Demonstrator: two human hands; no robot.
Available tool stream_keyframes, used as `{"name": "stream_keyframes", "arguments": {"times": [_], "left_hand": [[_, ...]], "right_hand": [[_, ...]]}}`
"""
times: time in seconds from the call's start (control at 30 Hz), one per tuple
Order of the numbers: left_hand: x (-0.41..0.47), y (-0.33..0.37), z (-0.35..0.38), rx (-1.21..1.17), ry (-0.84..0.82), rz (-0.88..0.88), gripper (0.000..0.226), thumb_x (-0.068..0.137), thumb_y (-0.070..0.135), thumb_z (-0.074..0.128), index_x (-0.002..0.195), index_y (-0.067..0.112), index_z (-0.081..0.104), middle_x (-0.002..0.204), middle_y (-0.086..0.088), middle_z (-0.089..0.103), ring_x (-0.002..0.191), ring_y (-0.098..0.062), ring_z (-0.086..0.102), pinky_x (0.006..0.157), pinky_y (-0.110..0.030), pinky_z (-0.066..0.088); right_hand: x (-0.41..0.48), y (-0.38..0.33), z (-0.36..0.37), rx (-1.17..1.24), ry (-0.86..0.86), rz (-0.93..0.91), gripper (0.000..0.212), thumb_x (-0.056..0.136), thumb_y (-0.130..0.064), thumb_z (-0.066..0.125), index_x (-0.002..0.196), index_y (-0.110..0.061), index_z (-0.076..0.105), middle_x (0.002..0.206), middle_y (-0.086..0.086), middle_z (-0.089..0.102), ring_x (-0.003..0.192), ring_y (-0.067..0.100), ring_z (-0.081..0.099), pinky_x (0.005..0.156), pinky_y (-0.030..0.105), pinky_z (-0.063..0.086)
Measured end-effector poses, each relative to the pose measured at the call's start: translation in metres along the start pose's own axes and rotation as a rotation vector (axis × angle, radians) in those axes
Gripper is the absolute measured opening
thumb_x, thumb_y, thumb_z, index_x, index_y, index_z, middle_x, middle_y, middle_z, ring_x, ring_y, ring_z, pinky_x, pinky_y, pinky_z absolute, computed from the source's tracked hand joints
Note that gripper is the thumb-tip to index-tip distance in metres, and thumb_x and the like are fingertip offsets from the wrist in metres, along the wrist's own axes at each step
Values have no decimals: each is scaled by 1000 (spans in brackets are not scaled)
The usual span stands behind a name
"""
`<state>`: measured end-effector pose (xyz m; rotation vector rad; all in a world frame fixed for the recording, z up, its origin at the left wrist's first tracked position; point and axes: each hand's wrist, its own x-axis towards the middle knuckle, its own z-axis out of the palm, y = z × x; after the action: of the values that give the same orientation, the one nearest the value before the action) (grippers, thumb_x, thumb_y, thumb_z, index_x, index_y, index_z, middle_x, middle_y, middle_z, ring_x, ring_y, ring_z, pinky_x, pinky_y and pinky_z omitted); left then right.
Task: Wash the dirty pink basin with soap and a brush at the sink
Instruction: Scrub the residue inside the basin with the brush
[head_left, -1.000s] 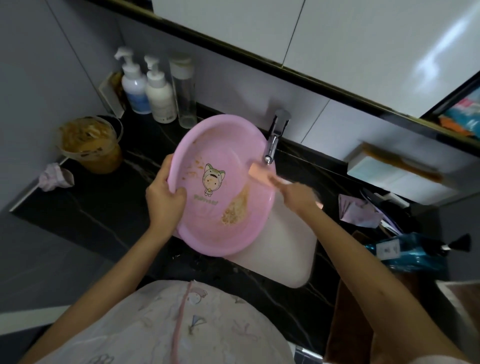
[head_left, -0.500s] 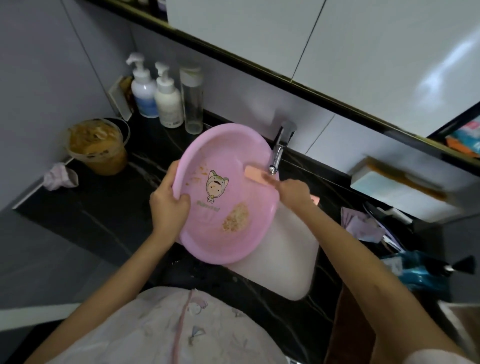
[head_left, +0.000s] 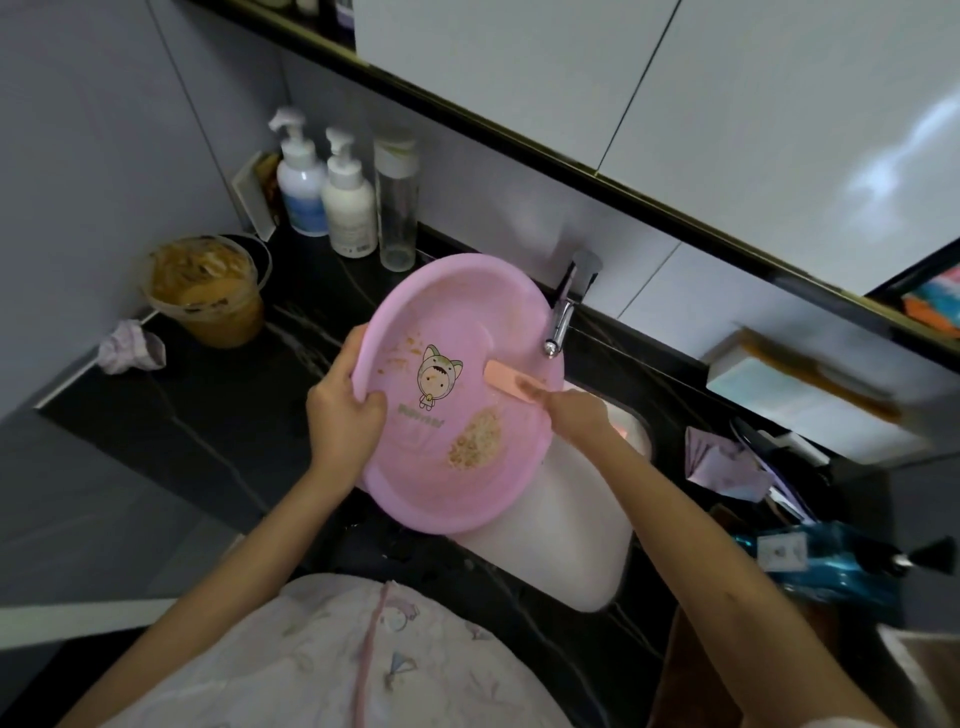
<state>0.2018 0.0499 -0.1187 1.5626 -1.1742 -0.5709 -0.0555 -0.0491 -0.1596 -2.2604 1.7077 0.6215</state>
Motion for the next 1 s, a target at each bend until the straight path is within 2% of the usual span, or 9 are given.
{"name": "stream_keyframes", "arguments": {"times": [0.13, 0.3, 0.43, 0.57, 0.73, 0.8, 0.87, 0.9, 1.0], "left_hand": [[0, 1, 2, 8, -3, 8, 73, 69, -17, 47, 132, 20, 52, 89, 2, 60, 67, 5, 55, 58, -5, 42], [-1, -5, 0, -11, -24, 38, 73, 70, -16, 48, 132, 22, 51, 95, 4, 61, 77, -5, 59, 65, -18, 52], [1, -6, 1, -14, -13, 28, 73, 69, -15, 47, 131, 23, 52, 95, 3, 62, 77, -6, 59, 68, -20, 53], [2, -8, 1, -10, -14, 42, 73, 70, -14, 48, 132, 25, 51, 95, 6, 60, 77, 2, 58, 66, -15, 51], [1, -10, 3, -47, -30, 54, 70, 72, -12, 49, 133, 23, 50, 104, 5, 61, 90, -5, 60, 75, -22, 55], [1, -11, 3, -53, -37, 70, 68, 73, -12, 49, 132, 21, 50, 106, 3, 61, 93, -7, 61, 76, -23, 55], [1, -11, 3, -59, -34, 78, 66, 72, -12, 48, 131, 19, 51, 103, 1, 61, 89, -8, 60, 74, -22, 54], [1, -11, 3, -60, -29, 75, 67, 71, -12, 47, 130, 18, 52, 101, 0, 62, 86, -9, 60, 72, -22, 53], [0, -15, 1, -68, -20, 48, 68, 69, -12, 46, 129, 18, 53, 100, 1, 61, 86, -9, 59, 73, -25, 53]], "right_hand": [[5, 9, -18, -81, 275, 126, 51, 97, -9, 40, 144, -24, 29, 103, 13, 58, 86, 30, 64, 64, 32, 42], [-2, 1, 2, 89, -7, 60, 43, 99, -42, 34, 142, -41, 30, 112, 12, 62, 99, 27, 63, 84, 36, 48], [2, 11, -9, -68, 207, 94, 71, 95, -7, 39, 151, -34, 3, 101, 13, 60, 86, 32, 64, 66, 37, 45], [-30, 2, 21, 19, -7, 58, 69, 98, -14, 31, 148, -42, -7, 94, 13, 55, 83, 26, 60, 64, 31, 39], [-56, -58, 55, 412, -234, 56, 57, 102, -27, 28, 150, -38, -1, 144, 17, 37, 122, 33, 48, 98, 37, 43], [-67, -79, 51, 606, -321, 61, 57, 101, -22, 29, 151, -35, 4, 148, 14, 33, 113, 29, 53, 90, 33, 48], [-82, -94, 37, 828, -416, 34, 54, 101, -23, 31, 151, -32, 13, 134, 9, 47, 74, 13, 52, 59, 21, 46], [-89, -101, 30, 931, -461, 3, 51, 101, -24, 32, 150, -32, 18, 111, 3, 54, 60, 8, 41, 48, 18, 38], [-95, -125, 13, 1226, -529, -33, 43, 101, -31, 37, 143, -39, 32, 66, -5, 36, 47, 7, 28, 37, 17, 27]]}}
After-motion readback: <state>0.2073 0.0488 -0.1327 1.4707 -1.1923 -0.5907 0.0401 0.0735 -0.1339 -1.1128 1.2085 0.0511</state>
